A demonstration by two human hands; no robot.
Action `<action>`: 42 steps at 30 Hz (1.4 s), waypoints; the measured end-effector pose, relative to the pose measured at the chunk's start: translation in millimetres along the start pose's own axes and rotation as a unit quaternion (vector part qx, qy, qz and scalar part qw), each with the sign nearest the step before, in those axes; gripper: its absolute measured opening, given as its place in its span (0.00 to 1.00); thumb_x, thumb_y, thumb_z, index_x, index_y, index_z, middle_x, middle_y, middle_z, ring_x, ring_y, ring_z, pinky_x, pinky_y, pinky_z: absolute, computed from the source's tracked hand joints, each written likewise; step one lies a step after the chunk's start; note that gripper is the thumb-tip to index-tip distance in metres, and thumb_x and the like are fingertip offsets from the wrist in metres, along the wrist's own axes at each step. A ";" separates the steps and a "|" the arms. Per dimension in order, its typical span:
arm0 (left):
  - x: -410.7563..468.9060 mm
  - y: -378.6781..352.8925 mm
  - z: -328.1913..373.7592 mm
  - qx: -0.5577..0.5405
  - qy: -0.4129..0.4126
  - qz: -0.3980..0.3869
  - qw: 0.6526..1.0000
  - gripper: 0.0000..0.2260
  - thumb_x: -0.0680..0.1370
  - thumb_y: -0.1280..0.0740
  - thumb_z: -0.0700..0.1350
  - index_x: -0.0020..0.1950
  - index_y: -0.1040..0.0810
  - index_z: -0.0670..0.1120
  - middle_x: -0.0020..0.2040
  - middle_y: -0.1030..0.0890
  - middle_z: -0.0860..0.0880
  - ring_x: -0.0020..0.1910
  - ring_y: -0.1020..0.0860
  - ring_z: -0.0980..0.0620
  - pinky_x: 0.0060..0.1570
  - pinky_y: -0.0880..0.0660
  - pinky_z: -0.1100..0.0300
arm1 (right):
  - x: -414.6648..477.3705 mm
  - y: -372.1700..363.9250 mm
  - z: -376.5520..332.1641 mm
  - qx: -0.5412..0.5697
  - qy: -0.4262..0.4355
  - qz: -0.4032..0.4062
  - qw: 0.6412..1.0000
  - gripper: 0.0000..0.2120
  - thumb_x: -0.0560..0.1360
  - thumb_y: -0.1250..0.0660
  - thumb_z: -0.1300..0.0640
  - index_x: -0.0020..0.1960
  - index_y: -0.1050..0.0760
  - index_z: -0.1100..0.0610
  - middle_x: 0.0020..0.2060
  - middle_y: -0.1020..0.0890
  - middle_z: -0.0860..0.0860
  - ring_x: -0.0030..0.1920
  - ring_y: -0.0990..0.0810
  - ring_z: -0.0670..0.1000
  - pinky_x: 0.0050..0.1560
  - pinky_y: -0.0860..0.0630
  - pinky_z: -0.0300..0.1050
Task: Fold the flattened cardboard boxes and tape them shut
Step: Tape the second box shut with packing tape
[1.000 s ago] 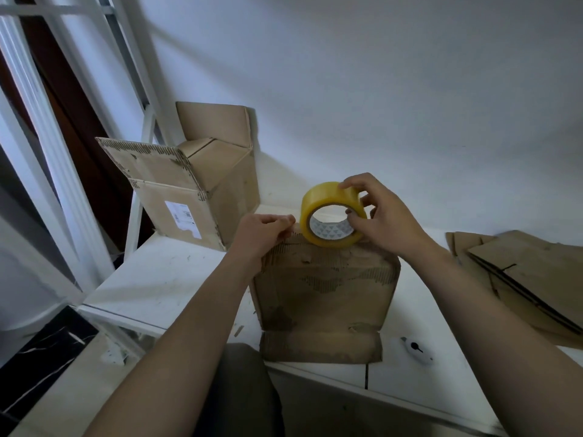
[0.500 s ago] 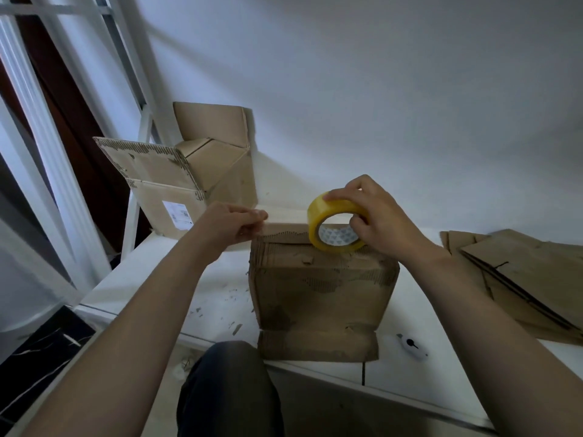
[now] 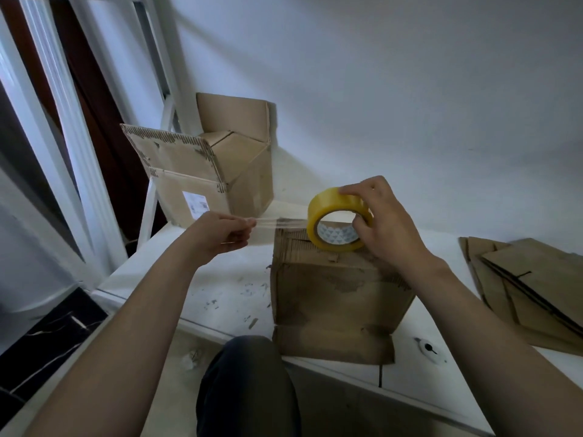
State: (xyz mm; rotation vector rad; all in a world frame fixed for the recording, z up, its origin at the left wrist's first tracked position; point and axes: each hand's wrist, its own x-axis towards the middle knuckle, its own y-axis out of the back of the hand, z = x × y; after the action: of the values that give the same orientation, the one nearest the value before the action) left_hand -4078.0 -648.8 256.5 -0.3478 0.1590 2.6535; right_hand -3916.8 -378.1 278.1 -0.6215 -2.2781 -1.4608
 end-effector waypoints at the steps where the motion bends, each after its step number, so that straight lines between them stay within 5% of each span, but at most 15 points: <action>1: 2.2 4.5 -2.2 0.002 0.002 0.000 1.000 0.06 0.76 0.26 0.41 0.46 0.15 0.38 0.42 0.18 0.42 0.43 0.21 0.48 0.48 0.19 0.57 | 2.2 -1.4 -4.9 -0.014 0.012 -0.001 1.000 0.23 0.77 0.34 0.64 0.68 0.28 0.45 0.62 0.31 0.48 0.51 0.25 0.53 0.42 0.26 0.44; 6: 10.1 25.8 -15.6 -0.016 0.020 0.016 1.000 0.06 0.77 0.28 0.41 0.49 0.16 0.38 0.35 0.17 0.48 0.38 0.20 0.53 0.52 0.20 0.55 | 12.9 -10.4 -30.3 -0.042 0.029 -0.009 0.999 0.23 0.76 0.34 0.65 0.66 0.24 0.46 0.62 0.28 0.51 0.57 0.27 0.55 0.52 0.24 0.49; 18: 11.9 4.7 -77.7 -0.082 0.058 -0.018 0.995 0.10 0.75 0.25 0.44 0.52 0.16 0.38 0.45 0.16 0.43 0.45 0.17 0.48 0.49 0.19 0.54 | 13.0 -24.8 -36.3 -0.031 0.018 0.021 0.999 0.24 0.73 0.38 0.70 0.61 0.22 0.48 0.58 0.30 0.47 0.54 0.28 0.53 0.49 0.25 0.53; 22: 5.9 -15.5 -92.5 -0.092 0.046 -0.004 0.995 0.07 0.77 0.27 0.46 0.48 0.16 0.42 0.47 0.16 0.44 0.47 0.18 0.48 0.41 0.19 0.61 | 9.0 -27.9 -39.8 -0.018 0.020 0.032 0.999 0.26 0.73 0.38 0.72 0.62 0.22 0.48 0.56 0.32 0.44 0.55 0.28 0.54 0.49 0.25 0.54; 27: 9.4 -31.7 -103.7 -0.112 0.036 0.012 0.993 0.07 0.77 0.26 0.47 0.47 0.16 0.44 0.47 0.14 0.44 0.47 0.17 0.49 0.48 0.19 0.57 | 7.7 -34.1 -39.4 -0.014 0.006 0.047 0.999 0.26 0.72 0.39 0.73 0.61 0.22 0.48 0.58 0.29 0.50 0.55 0.27 0.57 0.49 0.25 0.57; 34: 8.1 -55.6 -107.8 -0.071 0.027 0.073 0.995 0.07 0.78 0.28 0.51 0.50 0.19 0.49 0.49 0.17 0.50 0.45 0.18 0.52 0.31 0.25 0.67 | 8.5 -42.9 -37.2 -0.016 0.005 0.084 0.996 0.25 0.70 0.43 0.68 0.59 0.21 0.49 0.56 0.28 0.50 0.55 0.27 0.56 0.51 0.25 0.61; 39: 5.8 -45.4 -130.2 0.033 0.069 0.085 0.993 0.19 0.75 0.26 0.52 0.60 0.25 0.45 0.55 0.20 0.45 0.48 0.20 0.47 0.49 0.18 0.50 | 4.8 -43.2 -37.4 -0.015 -0.005 0.080 0.997 0.26 0.70 0.42 0.70 0.60 0.22 0.47 0.58 0.29 0.49 0.57 0.28 0.54 0.55 0.26 0.62; 42: -2.8 -41.8 -119.8 0.077 -0.031 0.118 0.990 0.14 0.81 0.33 0.46 0.65 0.25 0.45 0.63 0.21 0.45 0.56 0.23 0.51 0.61 0.25 0.54 | 5.2 -43.1 -34.4 -0.004 -0.007 0.067 0.998 0.28 0.70 0.43 0.70 0.62 0.23 0.45 0.59 0.30 0.48 0.59 0.29 0.53 0.56 0.26 0.61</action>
State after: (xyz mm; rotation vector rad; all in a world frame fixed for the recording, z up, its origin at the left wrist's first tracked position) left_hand -4030.7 -633.0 139.8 -0.2064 0.4068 2.8573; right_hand -3942.3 -424.6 261.9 -0.7734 -2.1967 -1.4080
